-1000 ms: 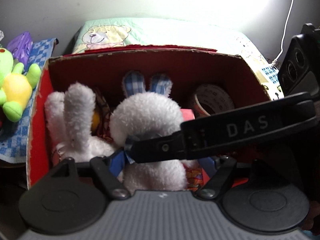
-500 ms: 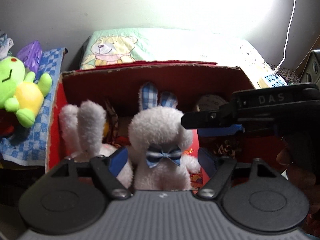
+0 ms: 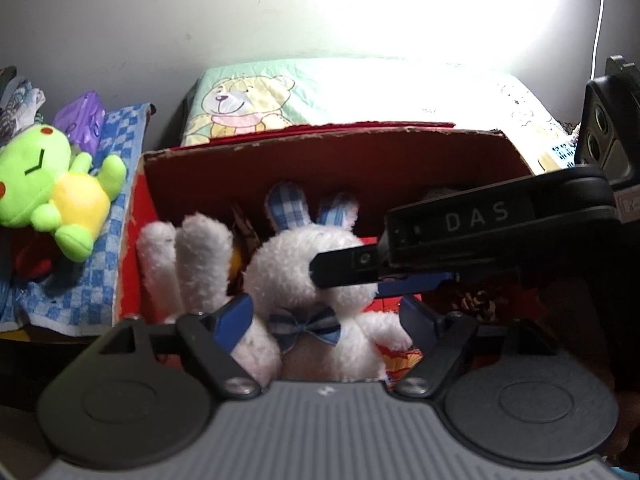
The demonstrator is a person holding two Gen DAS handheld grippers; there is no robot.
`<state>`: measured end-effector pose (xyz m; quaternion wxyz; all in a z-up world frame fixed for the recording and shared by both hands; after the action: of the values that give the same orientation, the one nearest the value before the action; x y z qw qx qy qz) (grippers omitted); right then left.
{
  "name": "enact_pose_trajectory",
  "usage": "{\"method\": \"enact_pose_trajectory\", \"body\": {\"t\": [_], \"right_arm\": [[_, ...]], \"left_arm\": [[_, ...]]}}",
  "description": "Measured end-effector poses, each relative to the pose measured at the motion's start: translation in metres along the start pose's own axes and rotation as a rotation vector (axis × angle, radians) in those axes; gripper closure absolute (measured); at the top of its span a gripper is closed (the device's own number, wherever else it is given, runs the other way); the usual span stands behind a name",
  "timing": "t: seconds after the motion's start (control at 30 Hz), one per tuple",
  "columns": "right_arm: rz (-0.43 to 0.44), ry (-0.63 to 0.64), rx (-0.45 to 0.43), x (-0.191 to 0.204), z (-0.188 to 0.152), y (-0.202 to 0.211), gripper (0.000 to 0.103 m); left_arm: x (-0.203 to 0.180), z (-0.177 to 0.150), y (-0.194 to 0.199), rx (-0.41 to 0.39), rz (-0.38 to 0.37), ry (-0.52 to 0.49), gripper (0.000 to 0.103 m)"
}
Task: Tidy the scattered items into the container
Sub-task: 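Lower the white bunny into the red box beside the grey bunny, then open the right gripper to release the white bunny in the box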
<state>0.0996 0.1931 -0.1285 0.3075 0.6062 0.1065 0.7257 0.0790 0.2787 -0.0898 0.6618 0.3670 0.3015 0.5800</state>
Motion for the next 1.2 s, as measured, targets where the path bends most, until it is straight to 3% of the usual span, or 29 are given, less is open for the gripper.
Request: {"method": "enact_pose_trajectory", "body": {"t": [0.43,0.83,1.2], "right_arm": [[0.007,0.016,0.019,0.001,-0.002,0.002,0.04],[-0.016,0.016,-0.053,-0.006,-0.002,0.026,0.04],[-0.091,0.056,-0.104,-0.005,-0.007,0.036,0.04]], "left_arm": [[-0.003,-0.001,-0.008,0.012,0.013,-0.01,0.018],[-0.006,-0.004,-0.011,0.0,0.031,-0.031,0.015],[-0.01,-0.004,0.002,-0.023,0.042,-0.039,0.012]]}}
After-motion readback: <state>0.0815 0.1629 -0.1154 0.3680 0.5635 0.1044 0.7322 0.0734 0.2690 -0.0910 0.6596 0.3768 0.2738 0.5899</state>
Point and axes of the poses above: each gripper's, at about its wrist camera, not at the fingertips, and y roughly against the way its jaws point, x to its left, z to its top, the point moved 7 cm from there along -y, roughly the way its jaws point, and after that the axes turned 7 degrees about z, right-handed, at the moved point
